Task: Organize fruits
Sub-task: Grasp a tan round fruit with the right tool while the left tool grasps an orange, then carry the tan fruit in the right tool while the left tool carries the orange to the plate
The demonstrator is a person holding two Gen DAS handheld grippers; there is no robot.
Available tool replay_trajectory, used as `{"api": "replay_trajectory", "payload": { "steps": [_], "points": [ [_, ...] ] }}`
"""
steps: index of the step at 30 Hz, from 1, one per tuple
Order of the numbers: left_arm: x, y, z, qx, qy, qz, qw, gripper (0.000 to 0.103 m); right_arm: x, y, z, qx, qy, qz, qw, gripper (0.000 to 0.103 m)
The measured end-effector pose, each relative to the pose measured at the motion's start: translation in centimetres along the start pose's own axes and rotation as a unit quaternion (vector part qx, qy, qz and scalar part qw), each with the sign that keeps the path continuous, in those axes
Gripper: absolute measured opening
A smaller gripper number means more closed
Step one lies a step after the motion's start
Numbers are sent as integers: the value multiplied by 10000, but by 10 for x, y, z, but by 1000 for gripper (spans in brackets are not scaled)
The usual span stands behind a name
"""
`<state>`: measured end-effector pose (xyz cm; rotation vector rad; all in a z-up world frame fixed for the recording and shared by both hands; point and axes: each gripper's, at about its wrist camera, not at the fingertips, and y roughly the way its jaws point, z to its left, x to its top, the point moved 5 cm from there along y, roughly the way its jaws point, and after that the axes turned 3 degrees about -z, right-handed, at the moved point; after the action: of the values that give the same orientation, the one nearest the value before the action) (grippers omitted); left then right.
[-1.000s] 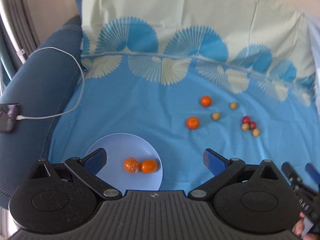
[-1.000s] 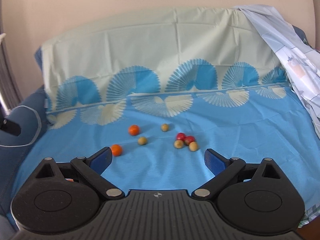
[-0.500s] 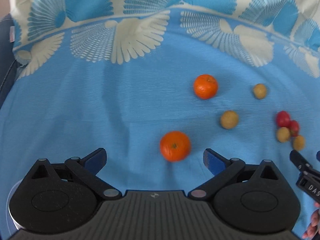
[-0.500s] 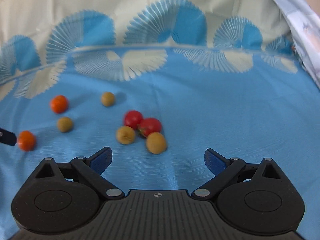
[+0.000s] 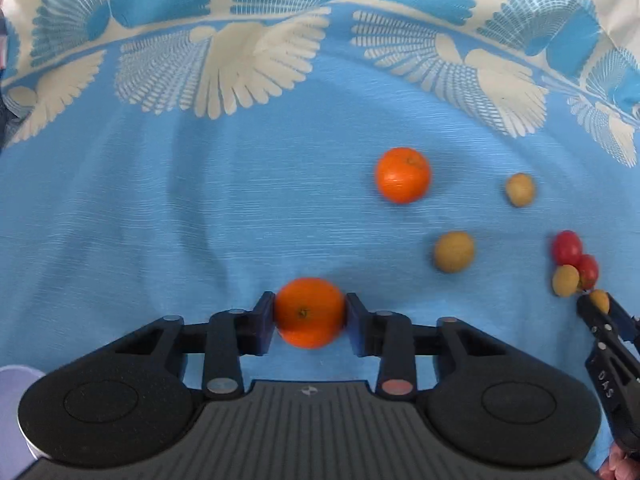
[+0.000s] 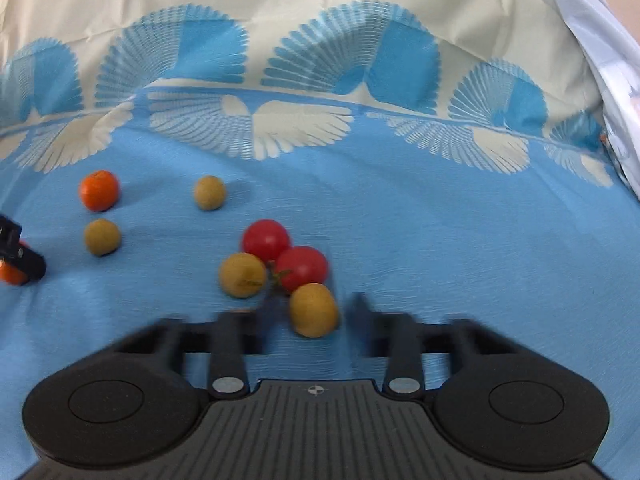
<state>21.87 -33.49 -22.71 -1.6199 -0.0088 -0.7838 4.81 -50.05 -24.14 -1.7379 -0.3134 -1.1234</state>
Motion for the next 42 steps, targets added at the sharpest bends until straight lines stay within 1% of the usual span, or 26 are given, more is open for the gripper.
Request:
{"api": "replay_trajectory", "payload": {
  "steps": [1, 4, 6, 8, 10, 13, 17, 21, 26, 31, 34, 37, 42],
  "points": [
    [-1, -6, -1, -58, -19, -48, 10000, 40, 1, -2, 1, -34, 26, 88, 10000, 27],
    [-6, -29, -2, -177, -21, -133, 9998, 40, 2, -12, -7, -29, 513, 352, 9981, 27],
    [-10, -48, -2, -235, -62, -200, 9995, 40, 1, -27, -11, -26, 776, 451, 9960, 27],
    [-18, -75, 1, -296, -99, -286, 9991, 40, -1, -49, -12, 68, 929, 440, 9947, 27],
    [-28, -104, 6, -389, -138, -313, 9987, 40, -4, -79, -10, 225, 1022, 398, 9937, 27],
    [-47, -154, 19, -469, -154, -416, 9979, 40, -7, -129, -2, 559, 1160, 343, 9911, 27],
    [-84, -213, 45, -456, -190, -488, 9976, 40, -10, -196, 20, 1069, 1072, 280, 9881, 27],
    [-123, -261, 79, -257, -346, -491, 9979, 40, -10, -255, 51, 1587, 871, 203, 9833, 27],
    [-173, -302, 123, 110, -597, -508, 9969, 40, -7, -321, 97, 2230, 539, 59, 9733, 27],
    [-214, -331, 158, 211, -883, -622, 9939, 40, -11, -380, 137, 2733, 307, -75, 9614, 27],
    [-233, -347, 172, 270, -979, -770, 9919, 40, -17, -406, 154, 2851, 39, -185, 9583, 27],
    [-248, -358, 178, 285, -1056, -896, 9900, 40, -21, -424, 163, 2841, -81, -224, 9585, 27],
    [-259, -370, 181, 221, -1125, -1040, 9880, 40, -23, -441, 167, 2801, -165, -363, 9591, 27]
  ]
}}
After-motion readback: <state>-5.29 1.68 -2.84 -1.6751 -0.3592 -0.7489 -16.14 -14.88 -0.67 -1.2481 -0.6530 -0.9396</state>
